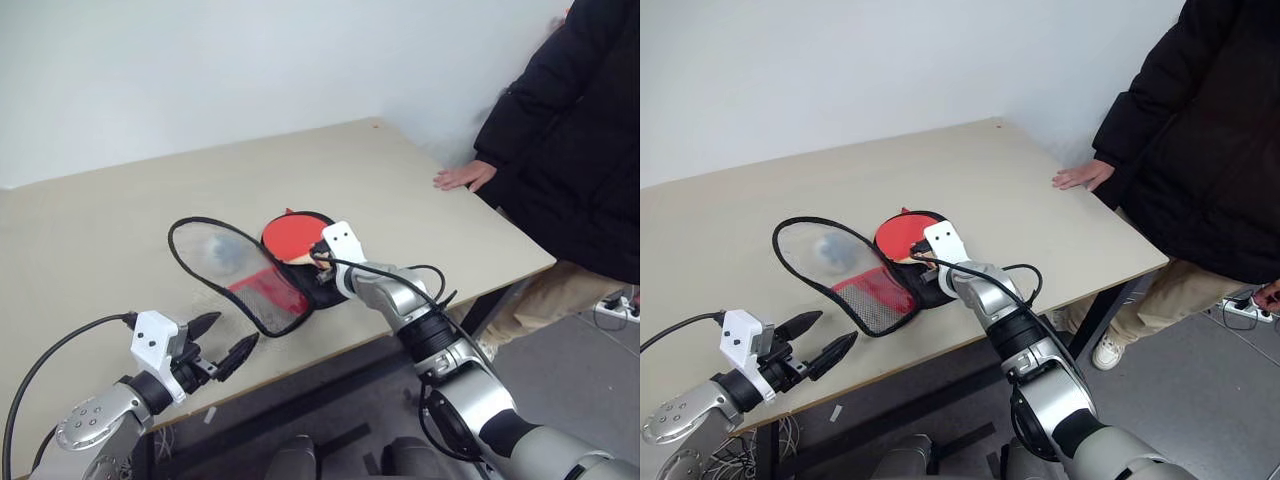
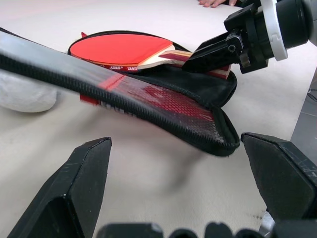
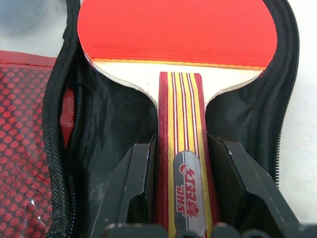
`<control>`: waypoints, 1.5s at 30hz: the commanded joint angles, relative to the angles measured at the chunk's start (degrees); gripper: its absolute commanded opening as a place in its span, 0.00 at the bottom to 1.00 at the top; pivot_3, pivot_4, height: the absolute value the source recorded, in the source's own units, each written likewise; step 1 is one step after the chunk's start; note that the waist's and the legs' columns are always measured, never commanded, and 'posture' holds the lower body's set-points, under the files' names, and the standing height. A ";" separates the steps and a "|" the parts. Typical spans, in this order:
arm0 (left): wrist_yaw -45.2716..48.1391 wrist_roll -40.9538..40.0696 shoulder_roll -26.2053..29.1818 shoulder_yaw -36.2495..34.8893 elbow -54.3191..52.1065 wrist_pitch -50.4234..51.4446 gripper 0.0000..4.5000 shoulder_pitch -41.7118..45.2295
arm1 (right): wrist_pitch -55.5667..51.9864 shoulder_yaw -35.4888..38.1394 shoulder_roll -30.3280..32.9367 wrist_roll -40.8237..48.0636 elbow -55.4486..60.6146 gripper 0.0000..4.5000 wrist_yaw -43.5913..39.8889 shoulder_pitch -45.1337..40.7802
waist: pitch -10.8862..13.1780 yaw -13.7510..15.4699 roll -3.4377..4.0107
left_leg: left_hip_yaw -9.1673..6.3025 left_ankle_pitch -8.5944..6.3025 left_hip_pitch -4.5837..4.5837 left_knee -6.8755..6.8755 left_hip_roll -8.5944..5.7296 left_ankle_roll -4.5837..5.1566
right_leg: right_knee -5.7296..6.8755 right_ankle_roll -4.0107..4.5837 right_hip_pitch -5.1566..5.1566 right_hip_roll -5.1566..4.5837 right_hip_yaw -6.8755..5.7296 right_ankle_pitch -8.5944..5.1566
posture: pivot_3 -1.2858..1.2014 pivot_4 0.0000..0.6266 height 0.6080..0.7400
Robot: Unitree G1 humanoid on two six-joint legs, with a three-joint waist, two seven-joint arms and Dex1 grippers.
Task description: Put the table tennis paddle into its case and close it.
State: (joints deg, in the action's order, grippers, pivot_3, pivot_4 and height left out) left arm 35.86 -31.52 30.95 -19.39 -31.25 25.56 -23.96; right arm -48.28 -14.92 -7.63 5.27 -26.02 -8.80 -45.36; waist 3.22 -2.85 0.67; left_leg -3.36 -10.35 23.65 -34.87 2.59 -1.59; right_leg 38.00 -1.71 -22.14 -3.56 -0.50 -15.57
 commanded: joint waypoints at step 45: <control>0.43 -4.62 1.37 -2.89 20.15 7.14 0.32 14.08 | -0.46 2.42 26.11 9.01 22.36 1.00 -31.20 -3.49 | -0.06 0.08 -0.08 | -0.08 0.00 -0.05 -0.17 0.02 0.00 | 0.06 0.09 0.05 0.14 0.02 0.06 | 0.52 0.00 1.00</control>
State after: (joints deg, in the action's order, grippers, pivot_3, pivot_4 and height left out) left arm 37.91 -37.55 32.56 -23.27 -10.76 32.74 -11.35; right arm -49.57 -13.17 18.18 13.69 -5.93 -39.17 -47.43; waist 3.16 -2.78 0.59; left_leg -3.45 -10.35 23.59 -35.04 2.61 -1.59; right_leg 38.07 -1.62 -22.07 -3.42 -0.47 -15.51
